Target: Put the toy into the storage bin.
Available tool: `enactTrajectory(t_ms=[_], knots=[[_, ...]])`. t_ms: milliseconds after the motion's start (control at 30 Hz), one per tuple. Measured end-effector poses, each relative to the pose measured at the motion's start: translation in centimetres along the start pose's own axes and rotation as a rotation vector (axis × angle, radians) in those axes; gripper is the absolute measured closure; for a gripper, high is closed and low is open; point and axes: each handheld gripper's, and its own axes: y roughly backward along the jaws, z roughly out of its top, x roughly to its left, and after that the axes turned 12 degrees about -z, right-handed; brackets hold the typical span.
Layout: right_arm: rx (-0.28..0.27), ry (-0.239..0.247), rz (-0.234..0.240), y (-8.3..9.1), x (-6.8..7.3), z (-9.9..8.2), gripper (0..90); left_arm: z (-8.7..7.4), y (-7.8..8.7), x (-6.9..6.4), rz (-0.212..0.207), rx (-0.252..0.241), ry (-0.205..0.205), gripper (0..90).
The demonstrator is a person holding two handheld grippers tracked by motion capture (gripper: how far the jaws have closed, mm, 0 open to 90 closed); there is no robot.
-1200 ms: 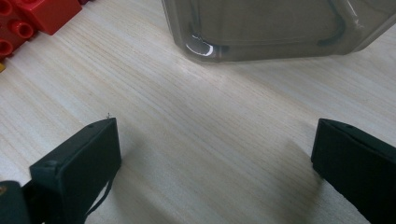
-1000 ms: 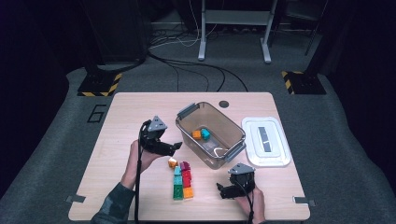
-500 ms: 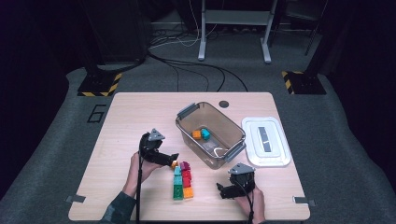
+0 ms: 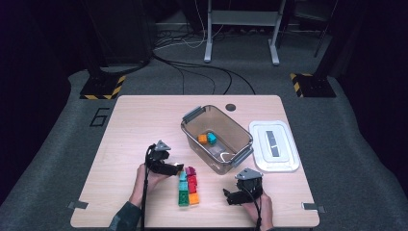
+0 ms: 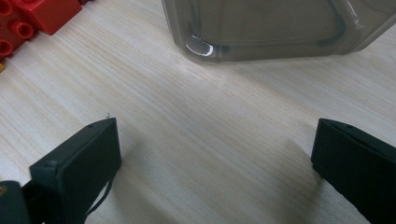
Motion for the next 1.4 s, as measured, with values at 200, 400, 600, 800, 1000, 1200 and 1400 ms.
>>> enactTrajectory(t_ms=[200, 400, 600, 800, 1000, 1200, 1400], knots=[[0.0, 0.0, -0.001, 0.0, 0.0, 0.0, 0.6, -0.5, -0.2, -0.2, 0.015, 0.013, -0.005, 43.6], [0.0, -0.002, 0.0, 0.0, 0.0, 0.0, 0.7, -1.2, -0.1, 0.0, 0.029, 0.001, -0.011, 55.0], [0.0, -0.002, 0.001, 0.0, 0.0, 0.0, 0.7, -1.4, 0.0, 0.1, 0.035, -0.02, -0.014, 58.1], [0.0, -0.003, 0.0, 0.0, 0.0, 0.0, 0.7, -1.6, 0.4, 0.1, 0.038, -0.033, -0.01, 58.5], [-0.001, -0.001, 0.001, 0.0, 0.0, 0.0, 0.7, -1.5, 1.5, 0.1, 0.035, -0.045, -0.029, 58.6], [0.0, -0.003, 0.001, 0.0, 0.0, 0.0, 0.7, -1.3, 2.5, 0.0, 0.038, -0.042, -0.042, 58.6], [0.001, 0.004, -0.001, -0.1, 0.0, 0.0, 0.0, -0.7, 3.6, -0.2, 0.049, -0.054, -0.063, 58.6]])
